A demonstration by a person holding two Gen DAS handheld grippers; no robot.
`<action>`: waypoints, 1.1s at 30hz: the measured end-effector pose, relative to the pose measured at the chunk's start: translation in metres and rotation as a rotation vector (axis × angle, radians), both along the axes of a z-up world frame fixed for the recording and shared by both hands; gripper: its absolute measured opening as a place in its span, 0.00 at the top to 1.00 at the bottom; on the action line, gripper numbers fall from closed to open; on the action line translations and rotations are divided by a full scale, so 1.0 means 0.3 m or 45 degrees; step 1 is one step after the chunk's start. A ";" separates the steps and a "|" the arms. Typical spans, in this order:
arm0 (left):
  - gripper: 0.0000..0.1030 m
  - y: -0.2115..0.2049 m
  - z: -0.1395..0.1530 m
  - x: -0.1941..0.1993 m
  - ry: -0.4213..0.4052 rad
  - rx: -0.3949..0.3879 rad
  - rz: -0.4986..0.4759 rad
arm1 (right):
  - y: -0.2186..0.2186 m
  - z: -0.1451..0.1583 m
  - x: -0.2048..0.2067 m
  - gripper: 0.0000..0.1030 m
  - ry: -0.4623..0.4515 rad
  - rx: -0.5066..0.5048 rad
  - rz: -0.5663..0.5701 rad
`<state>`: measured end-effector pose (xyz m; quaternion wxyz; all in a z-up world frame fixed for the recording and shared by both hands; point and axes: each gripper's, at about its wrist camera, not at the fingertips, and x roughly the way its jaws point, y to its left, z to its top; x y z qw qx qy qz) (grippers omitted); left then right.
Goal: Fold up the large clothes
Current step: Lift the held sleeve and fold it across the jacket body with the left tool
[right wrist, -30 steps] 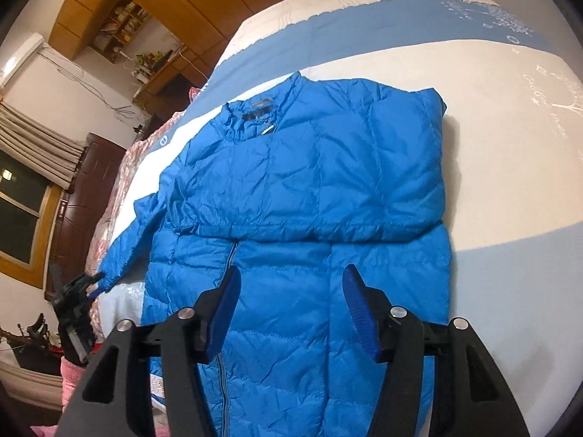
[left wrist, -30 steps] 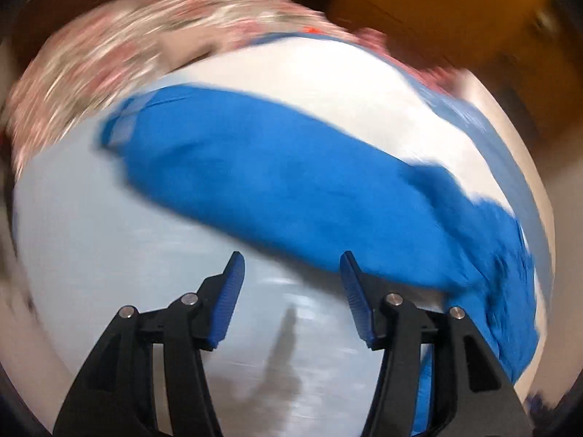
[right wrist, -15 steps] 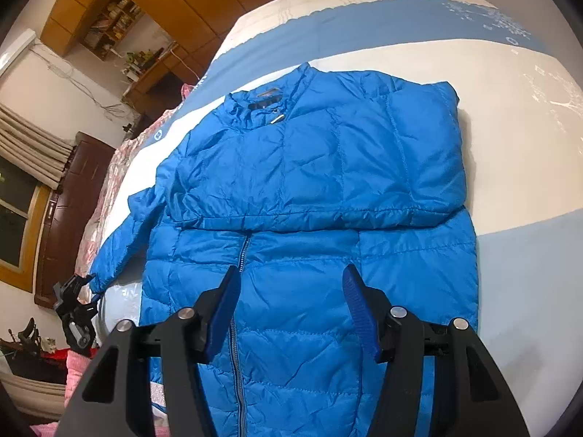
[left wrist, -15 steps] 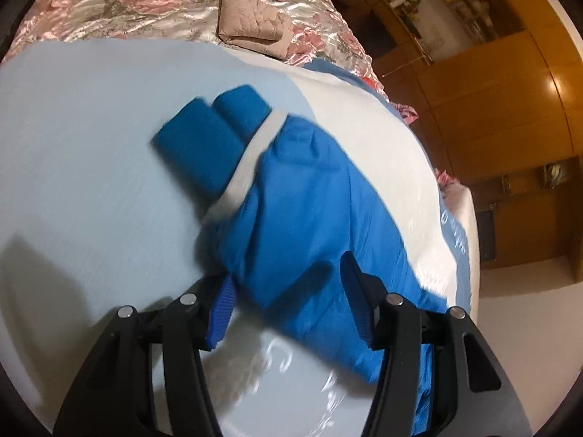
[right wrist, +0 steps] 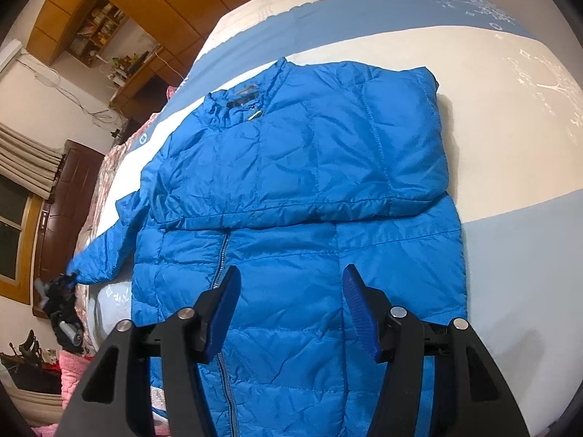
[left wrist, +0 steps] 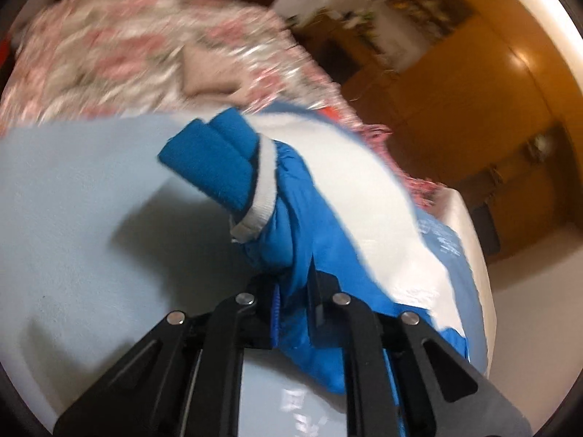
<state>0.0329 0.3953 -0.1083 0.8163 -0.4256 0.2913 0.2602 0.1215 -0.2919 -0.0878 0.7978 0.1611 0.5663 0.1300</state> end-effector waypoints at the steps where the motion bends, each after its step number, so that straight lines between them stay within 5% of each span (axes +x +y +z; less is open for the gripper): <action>1: 0.92 -0.038 0.042 0.015 -0.014 0.041 -0.038 | -0.007 -0.003 0.001 0.43 0.002 0.005 -0.002; 7: 0.92 -0.349 0.256 0.167 -0.107 0.240 -0.357 | -0.028 -0.020 0.003 0.43 0.010 0.027 0.000; 13: 0.92 -0.678 0.315 0.342 -0.172 0.305 -0.674 | -0.061 -0.029 -0.003 0.43 0.006 0.054 -0.009; 20: 0.92 -1.026 0.196 0.546 -0.077 0.331 -0.994 | -0.097 -0.038 -0.020 0.43 0.007 0.068 -0.029; 26: 0.90 -1.141 0.009 0.640 0.096 0.290 -1.166 | -0.107 -0.039 -0.016 0.43 0.010 0.072 -0.038; 29: 0.80 -1.142 -0.049 0.644 0.123 0.214 -1.290 | -0.085 -0.041 -0.002 0.43 0.015 0.066 -0.019; 33: 0.51 -1.145 -0.023 0.573 0.029 0.171 -1.425 | -0.013 -0.034 0.037 0.43 0.015 0.057 0.049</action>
